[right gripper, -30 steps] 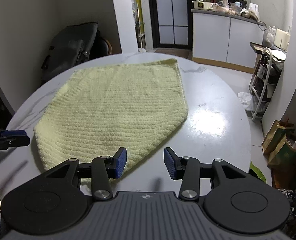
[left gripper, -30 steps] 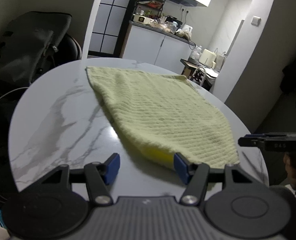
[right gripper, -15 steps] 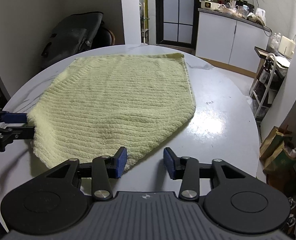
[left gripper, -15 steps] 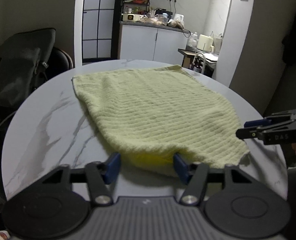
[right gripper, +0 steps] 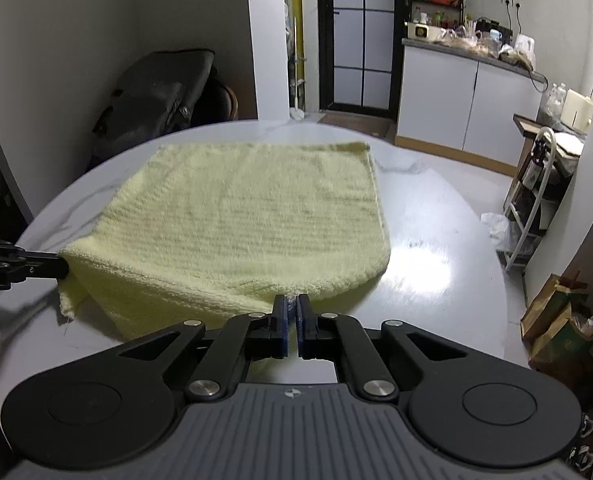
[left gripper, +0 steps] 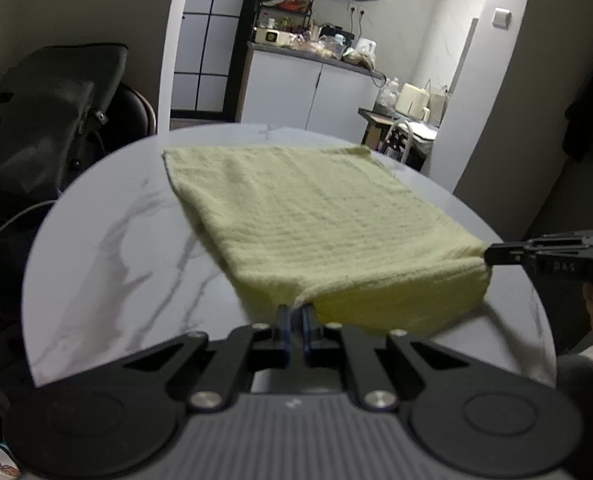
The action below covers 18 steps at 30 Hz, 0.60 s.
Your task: Fold towel
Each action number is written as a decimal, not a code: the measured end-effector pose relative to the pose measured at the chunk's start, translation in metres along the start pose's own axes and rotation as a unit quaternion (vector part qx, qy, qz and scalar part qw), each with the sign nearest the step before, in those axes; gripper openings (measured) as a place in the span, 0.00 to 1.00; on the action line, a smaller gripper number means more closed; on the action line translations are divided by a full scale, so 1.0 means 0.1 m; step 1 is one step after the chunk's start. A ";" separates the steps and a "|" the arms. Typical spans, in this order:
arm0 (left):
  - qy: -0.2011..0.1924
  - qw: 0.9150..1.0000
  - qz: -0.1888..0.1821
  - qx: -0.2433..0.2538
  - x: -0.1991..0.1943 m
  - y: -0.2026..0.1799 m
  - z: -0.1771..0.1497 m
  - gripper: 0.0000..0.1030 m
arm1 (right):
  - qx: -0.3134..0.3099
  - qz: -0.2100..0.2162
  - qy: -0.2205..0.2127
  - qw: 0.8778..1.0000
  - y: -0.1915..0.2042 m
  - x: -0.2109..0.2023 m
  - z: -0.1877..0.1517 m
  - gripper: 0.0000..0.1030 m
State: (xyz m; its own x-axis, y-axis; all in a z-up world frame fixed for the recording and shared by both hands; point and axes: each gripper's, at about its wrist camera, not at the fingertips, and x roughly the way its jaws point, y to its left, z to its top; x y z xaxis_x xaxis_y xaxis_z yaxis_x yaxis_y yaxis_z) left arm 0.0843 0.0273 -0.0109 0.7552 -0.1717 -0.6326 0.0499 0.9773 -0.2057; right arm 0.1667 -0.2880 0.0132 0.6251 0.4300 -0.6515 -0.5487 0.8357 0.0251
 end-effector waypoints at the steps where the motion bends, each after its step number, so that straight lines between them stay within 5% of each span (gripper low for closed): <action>1: -0.002 1.000 0.001 0.000 -0.02 0.00 0.02 0.06 | -0.002 -0.003 -0.004 1.000 0.01 -0.03 0.02 0.05; 14: -0.005 0.999 0.040 0.003 -0.23 0.07 0.11 0.17 | 0.009 0.003 0.030 1.000 -0.01 0.06 -0.03 0.08; 18: 0.008 0.999 0.048 -0.002 -0.22 0.13 0.05 0.18 | 0.013 0.008 0.042 0.999 -0.02 0.11 -0.07 0.27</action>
State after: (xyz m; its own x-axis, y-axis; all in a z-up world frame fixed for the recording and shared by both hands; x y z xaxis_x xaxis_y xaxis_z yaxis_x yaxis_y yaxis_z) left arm 0.0719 0.0441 0.0046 0.7462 -0.0793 -0.6610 -0.0244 0.9890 -0.1462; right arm 0.1709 -0.2870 0.0008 0.5668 0.4137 -0.7125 -0.5434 0.8377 0.0542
